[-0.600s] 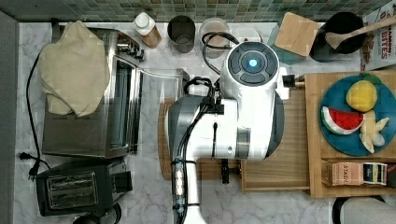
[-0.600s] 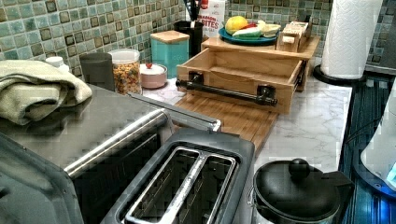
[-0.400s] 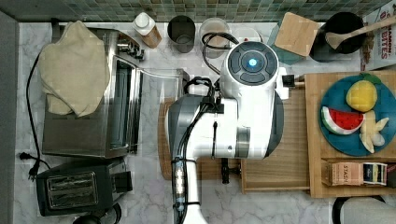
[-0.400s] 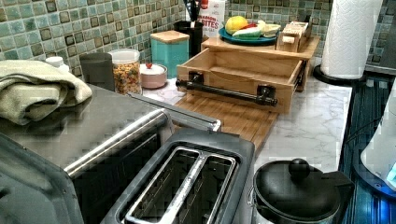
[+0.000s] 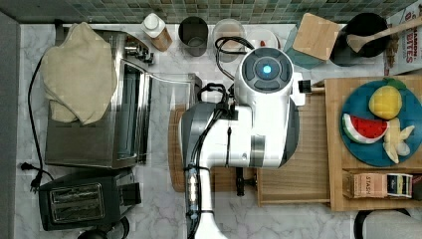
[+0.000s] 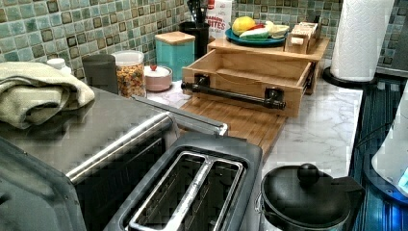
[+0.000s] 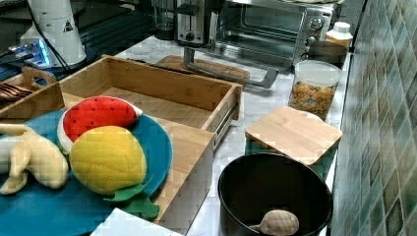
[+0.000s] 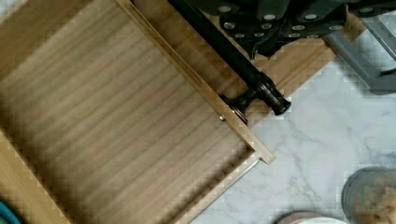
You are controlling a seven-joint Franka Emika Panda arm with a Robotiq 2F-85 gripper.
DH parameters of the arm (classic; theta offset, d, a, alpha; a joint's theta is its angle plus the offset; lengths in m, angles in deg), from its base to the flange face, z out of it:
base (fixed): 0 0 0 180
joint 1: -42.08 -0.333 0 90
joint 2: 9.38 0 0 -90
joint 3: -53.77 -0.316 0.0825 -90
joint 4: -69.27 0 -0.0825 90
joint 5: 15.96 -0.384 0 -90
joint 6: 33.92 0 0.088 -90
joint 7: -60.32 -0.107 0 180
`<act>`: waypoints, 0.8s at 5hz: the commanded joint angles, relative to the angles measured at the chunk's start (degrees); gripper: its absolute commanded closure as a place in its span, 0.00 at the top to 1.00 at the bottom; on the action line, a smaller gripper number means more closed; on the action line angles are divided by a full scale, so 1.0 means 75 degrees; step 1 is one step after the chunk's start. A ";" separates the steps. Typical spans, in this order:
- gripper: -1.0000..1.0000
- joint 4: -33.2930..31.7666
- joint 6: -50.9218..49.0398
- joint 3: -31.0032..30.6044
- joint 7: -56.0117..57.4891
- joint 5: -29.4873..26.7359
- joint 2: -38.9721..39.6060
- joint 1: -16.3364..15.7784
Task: Close the drawer.
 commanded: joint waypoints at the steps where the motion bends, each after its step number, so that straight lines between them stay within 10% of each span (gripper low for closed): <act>1: 0.00 -0.1446 0.0807 -0.0281 0.2502 -0.0867 -0.1049 -0.0175; 4: 0.00 -0.3091 0.2934 -0.0484 0.4233 -0.1172 -0.1134 -0.0388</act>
